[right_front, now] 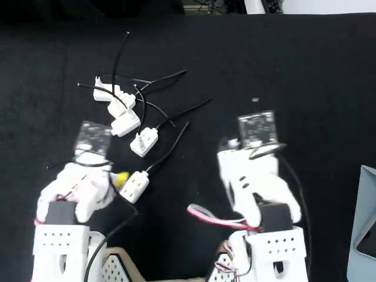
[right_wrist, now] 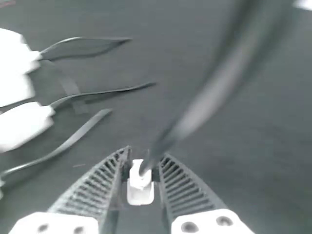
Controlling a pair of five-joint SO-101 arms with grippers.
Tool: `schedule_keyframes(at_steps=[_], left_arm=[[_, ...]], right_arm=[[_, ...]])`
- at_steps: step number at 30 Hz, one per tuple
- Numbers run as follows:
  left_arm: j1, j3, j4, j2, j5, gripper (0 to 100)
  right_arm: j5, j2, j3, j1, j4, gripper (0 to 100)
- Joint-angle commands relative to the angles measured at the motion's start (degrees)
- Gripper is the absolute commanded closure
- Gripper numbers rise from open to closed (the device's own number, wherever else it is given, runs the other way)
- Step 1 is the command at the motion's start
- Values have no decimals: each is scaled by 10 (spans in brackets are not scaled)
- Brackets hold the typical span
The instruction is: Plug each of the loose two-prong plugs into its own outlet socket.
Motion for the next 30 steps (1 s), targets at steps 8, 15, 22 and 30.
schedule_keyframes(at_steps=[8,15,22,30], left_arm=[[-218,85,10,-159,-8,711],[-244,131,30,-249,-4,711],[-260,136,39,-264,9,711],[-259,137,40,-264,9,711]], right_arm=[[-12,92,-69,-282,5,987],[-12,222,-78,-404,-94,987],[-12,334,-76,-457,-217,987],[-12,466,-77,-464,-338,987]])
